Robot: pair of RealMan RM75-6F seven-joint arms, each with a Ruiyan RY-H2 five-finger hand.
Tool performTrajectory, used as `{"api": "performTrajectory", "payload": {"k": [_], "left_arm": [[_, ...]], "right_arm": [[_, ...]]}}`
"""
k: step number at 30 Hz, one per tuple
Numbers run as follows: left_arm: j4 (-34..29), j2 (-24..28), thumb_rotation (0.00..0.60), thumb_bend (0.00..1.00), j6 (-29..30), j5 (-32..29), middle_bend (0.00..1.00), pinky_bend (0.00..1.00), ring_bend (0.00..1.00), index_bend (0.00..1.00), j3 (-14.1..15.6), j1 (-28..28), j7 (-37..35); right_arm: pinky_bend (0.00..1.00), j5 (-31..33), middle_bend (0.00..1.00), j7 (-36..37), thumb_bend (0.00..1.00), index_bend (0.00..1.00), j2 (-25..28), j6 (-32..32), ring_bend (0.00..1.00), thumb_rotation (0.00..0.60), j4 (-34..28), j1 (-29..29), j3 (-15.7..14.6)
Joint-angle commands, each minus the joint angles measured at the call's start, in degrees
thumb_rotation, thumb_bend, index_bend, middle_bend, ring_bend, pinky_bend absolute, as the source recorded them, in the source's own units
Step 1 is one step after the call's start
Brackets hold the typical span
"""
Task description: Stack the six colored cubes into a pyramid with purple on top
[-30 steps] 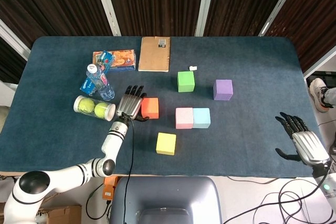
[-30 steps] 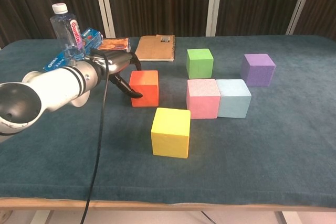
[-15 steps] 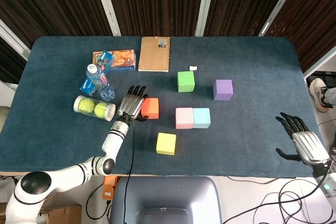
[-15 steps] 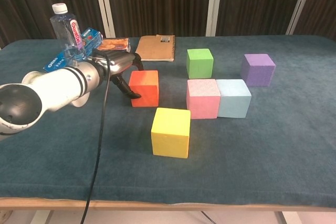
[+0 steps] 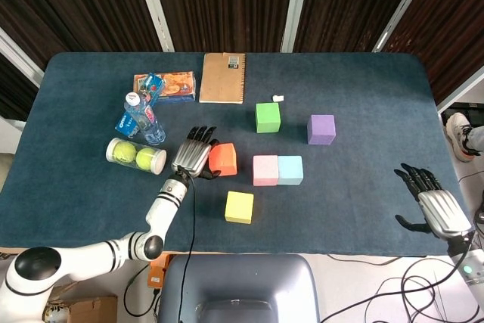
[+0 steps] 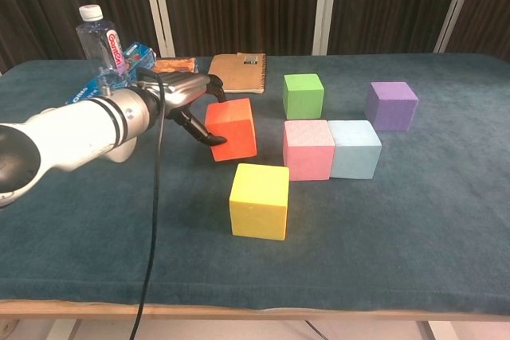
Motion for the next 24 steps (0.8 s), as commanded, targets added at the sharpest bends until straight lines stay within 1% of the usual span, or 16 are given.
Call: {"api": "performTrajectory", "payload": {"k": [1, 6, 10, 12, 13, 17, 20, 24], "left_arm": [[-3.35, 0.86, 0.416, 0.38, 3.52, 1.48, 0.05, 0.09, 0.0, 0.47, 1.36, 1.19, 1.79], [-2.51, -1.72, 0.418, 0.37, 7.04, 5.63, 0.05, 0.09, 0.0, 0.47, 4.15, 1.92, 3.47], [-0.02, -4.19, 0.421, 0.37, 7.88, 8.04, 0.05, 0.09, 0.0, 0.47, 5.11, 2.0, 3.67], [1.3, -5.16, 0.438, 0.37, 7.6, 8.76, 0.05, 0.09, 0.0, 0.47, 5.23, 2.03, 3.38], [1.79, -5.54, 0.449, 0.37, 7.42, 8.88, 0.05, 0.09, 0.0, 0.47, 5.18, 2.03, 3.29], [3.38, -6.82, 0.455, 0.37, 6.79, 9.11, 0.05, 0.09, 0.0, 0.47, 4.13, 1.68, 2.99], [4.16, -7.4, 0.454, 0.37, 5.87, 8.32, 0.05, 0.09, 0.0, 0.47, 2.76, 1.44, 2.43], [4.05, -7.4, 0.453, 0.36, 4.45, 5.81, 0.05, 0.09, 0.0, 0.47, 0.28, 1.21, 1.84]], "right_arm": [[0.0, -0.12, 0.0, -0.25, 0.19, 0.0, -0.05, -0.08, 0.0, 0.6, -0.18, 0.0, -0.05], [0.0, -0.25, 0.0, -0.39, 0.19, 0.0, -0.07, -0.41, 0.0, 0.6, -0.46, 0.08, -0.14], [0.0, -0.45, 0.0, -0.34, 0.19, 0.0, 0.02, -0.62, 0.0, 0.6, -0.68, 0.16, -0.25], [0.0, -0.6, 0.0, -0.23, 0.19, 0.0, 0.11, -0.54, 0.0, 0.6, -0.77, 0.14, -0.29], [0.0, -0.61, 0.0, -0.19, 0.19, 0.0, 0.13, -0.5, 0.0, 0.6, -0.78, 0.12, -0.28], [0.0, -0.73, 0.0, 0.0, 0.19, 0.0, 0.27, -0.77, 0.0, 0.6, -0.85, 0.21, -0.38], [0.0, -0.85, 0.0, 0.22, 0.19, 0.0, 0.34, -1.1, 0.0, 0.6, -0.84, 0.31, -0.54], [0.0, -0.92, 0.0, 0.56, 0.19, 0.0, 0.5, -1.05, 0.0, 0.6, -0.79, 0.33, -0.52]]}}
